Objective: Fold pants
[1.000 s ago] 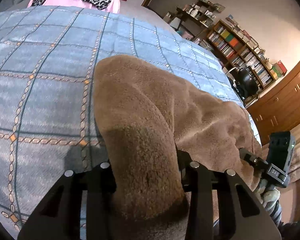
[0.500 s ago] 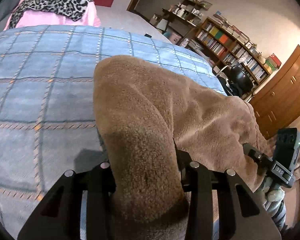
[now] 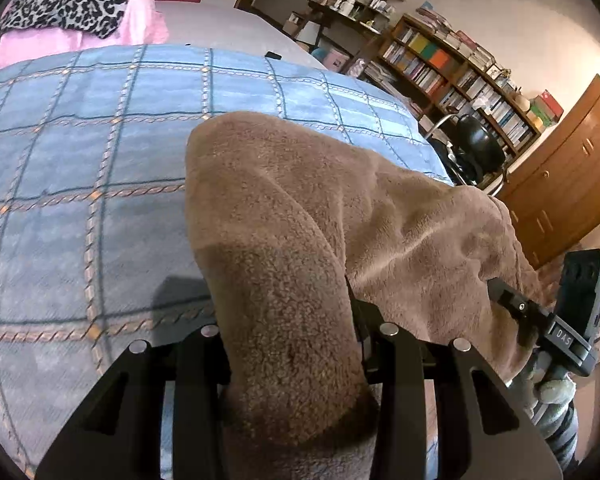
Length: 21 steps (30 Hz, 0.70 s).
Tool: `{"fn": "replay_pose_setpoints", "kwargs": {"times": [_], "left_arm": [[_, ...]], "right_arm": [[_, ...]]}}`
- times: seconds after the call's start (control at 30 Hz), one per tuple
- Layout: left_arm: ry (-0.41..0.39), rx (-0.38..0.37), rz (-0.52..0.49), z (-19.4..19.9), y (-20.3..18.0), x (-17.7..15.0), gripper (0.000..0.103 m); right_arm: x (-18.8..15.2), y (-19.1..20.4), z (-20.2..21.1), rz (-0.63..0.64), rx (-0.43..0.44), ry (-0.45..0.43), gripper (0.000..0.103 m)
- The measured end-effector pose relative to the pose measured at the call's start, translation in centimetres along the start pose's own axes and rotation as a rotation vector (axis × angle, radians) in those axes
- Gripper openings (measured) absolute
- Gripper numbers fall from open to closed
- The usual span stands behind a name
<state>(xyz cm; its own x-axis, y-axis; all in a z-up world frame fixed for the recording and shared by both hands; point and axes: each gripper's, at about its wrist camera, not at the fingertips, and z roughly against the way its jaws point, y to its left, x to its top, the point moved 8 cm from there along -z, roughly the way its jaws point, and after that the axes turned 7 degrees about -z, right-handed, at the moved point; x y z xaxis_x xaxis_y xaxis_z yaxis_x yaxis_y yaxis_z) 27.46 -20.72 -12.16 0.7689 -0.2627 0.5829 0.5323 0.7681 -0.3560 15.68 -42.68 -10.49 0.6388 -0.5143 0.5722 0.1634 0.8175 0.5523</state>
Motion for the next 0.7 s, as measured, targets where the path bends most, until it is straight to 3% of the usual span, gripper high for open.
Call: {"fn": "replay_pose_setpoints", "kwargs": {"times": [0.2, 0.4, 0.6, 0.7], "left_arm": [[-0.008, 0.017, -0.028, -2.6, -0.7, 1.4, 0.038], [0.026, 0.067, -0.067, -5.0, -0.2, 0.5, 0.041], [0.042, 0.079, -0.04, -5.7, 1.3, -0.3, 0.061], [0.038, 0.126, -0.067, -5.8, 1.5, -0.4, 0.074]], "right_arm": [[2.1, -2.7, -1.4, -0.014, -0.014, -0.003, 0.049], [1.1, -4.7, -3.5, -0.038, -0.046, 0.035, 0.049], [-0.4, -6.5, -4.3, -0.084, -0.065, 0.059, 0.051], [-0.6, -6.7, -4.2, -0.093, -0.079, 0.054, 0.055]]}}
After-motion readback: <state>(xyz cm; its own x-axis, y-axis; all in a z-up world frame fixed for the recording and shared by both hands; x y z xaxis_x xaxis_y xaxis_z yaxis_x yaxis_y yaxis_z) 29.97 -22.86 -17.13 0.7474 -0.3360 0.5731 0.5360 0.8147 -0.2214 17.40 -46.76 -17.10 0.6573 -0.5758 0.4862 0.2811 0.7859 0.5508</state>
